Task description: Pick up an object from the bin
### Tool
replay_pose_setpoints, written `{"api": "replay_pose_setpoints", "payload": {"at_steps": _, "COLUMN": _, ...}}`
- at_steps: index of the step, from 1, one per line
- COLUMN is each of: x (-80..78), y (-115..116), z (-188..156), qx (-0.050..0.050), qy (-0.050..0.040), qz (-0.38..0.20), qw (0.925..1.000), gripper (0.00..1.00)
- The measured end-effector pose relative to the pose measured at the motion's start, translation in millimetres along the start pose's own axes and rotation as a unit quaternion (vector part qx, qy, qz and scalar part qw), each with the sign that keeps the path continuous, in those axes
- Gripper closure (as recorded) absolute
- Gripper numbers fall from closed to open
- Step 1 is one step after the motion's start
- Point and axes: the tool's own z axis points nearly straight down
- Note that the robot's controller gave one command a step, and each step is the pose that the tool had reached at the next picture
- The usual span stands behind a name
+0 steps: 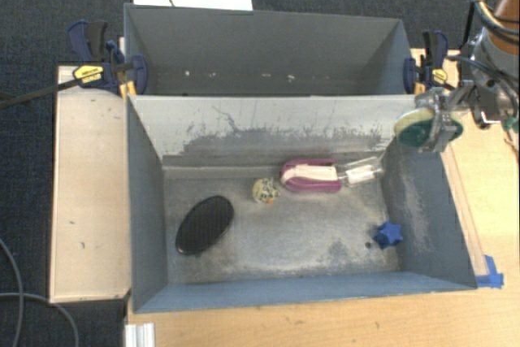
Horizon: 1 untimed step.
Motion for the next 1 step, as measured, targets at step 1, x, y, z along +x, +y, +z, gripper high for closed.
{"api": "replay_pose_setpoints", "payload": {"at_steps": 1, "x": -23.6, "y": -28.1, "z": 41.4, "qx": -0.002, "qy": 0.0067, "qz": -0.083, "qw": 0.9966, "gripper": 1.00}}
